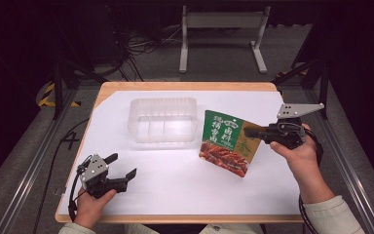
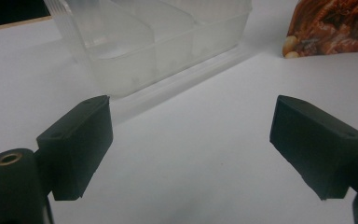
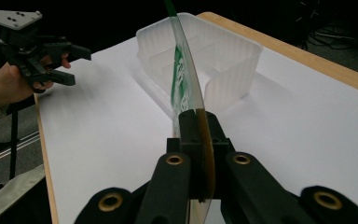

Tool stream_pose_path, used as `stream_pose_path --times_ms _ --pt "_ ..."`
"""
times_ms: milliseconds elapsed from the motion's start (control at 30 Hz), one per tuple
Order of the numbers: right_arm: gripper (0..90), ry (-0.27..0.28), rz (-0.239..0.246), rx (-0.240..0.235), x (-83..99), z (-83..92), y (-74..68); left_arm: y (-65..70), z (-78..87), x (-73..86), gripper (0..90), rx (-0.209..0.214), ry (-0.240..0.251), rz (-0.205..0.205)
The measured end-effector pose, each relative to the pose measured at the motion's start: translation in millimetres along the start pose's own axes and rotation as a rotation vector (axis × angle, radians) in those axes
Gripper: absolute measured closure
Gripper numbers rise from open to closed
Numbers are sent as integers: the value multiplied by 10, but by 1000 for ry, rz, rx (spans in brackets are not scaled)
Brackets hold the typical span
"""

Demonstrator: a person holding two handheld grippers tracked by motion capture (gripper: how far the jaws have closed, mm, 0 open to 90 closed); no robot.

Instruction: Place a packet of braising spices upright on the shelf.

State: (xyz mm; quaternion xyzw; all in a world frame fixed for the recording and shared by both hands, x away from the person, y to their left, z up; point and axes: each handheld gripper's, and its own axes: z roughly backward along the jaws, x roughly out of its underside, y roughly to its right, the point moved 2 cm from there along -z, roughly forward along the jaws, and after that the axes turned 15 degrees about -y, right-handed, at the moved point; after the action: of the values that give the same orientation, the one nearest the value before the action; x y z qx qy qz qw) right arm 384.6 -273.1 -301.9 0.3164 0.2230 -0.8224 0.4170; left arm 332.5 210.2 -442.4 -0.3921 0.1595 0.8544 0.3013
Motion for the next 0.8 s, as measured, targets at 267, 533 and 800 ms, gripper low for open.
stream_pose_path --times_ms 267,533,800 --pt "900 30 -20 -8 -46 52 -22 -2 1 1 140 -2 -2 0" --pt "900 76 -40 -32 -97 103 -11 3 -3 1 140 -2 -1 1" --pt "900 110 -33 -54 -236 107 -58 -6 3 3 140 -5 0 -4"
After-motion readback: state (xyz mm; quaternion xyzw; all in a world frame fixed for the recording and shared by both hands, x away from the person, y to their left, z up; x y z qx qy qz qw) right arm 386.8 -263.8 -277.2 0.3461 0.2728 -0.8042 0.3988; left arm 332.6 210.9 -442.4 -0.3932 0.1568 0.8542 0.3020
